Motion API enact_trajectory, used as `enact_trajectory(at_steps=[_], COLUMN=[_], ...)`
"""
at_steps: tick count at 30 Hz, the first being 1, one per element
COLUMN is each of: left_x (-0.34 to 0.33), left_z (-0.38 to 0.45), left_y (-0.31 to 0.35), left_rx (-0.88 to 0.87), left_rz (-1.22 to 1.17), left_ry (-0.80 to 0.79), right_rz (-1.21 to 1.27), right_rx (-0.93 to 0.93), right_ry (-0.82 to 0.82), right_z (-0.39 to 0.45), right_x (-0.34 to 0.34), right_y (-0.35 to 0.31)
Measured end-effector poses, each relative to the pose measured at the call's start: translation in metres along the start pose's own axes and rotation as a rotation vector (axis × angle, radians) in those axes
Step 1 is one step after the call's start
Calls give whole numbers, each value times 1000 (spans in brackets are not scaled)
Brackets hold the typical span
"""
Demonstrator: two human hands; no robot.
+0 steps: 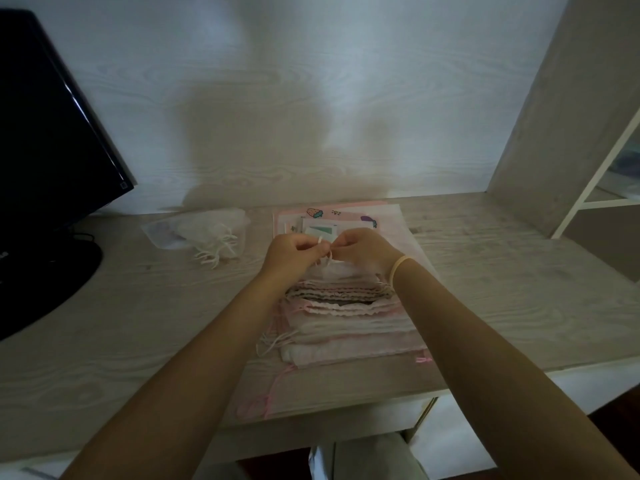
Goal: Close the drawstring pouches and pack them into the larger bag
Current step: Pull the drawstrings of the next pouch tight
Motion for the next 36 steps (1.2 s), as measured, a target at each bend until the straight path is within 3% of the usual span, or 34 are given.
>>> enact_trajectory(at_steps=[3, 6, 9, 14, 16, 21, 25, 29, 33, 36], left_x=[-1, -1, -1, -4, 1, 8, 13, 21, 40, 55], left_z=[2, 1, 2, 4, 3, 0, 3, 2, -4, -7], left_y=[-3, -8, -12, -14, -14, -9, -15, -19, -9, -11], left_rx=[11, 30, 44, 51, 41, 18, 42, 96, 110, 193], left_rz=[-4, -34, -27, 70, 140, 287, 223, 119, 105, 320], left_ry=[2, -11, -6, 41, 134, 239, 252, 258, 525, 662], right_rz=[-142, -28, 302, 1144, 1197, 705, 253, -378, -527, -528], right_rx=[-5, -58, -83, -169, -207, -194, -85, 56, 131, 154], right_ry=[196, 391, 405, 249, 238, 256, 212, -13, -121, -140], right_z=[8, 7, 2, -5, -5, -9, -15, -18, -19, -21], right_x=[8, 21, 22, 1, -1, 4, 15, 14, 5, 1], right_y=[3, 10, 5, -12, -12, -11, -19, -17, -15, -17])
Point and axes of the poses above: each hand's wrist, its own z-axis towards the middle knuckle, its own x-axis out of the back of the hand, y = z × x, the point moved 5 cm from there along z, towards the middle knuckle, and after that the axes turned 6 degrees about x, right-handed, at the moved point
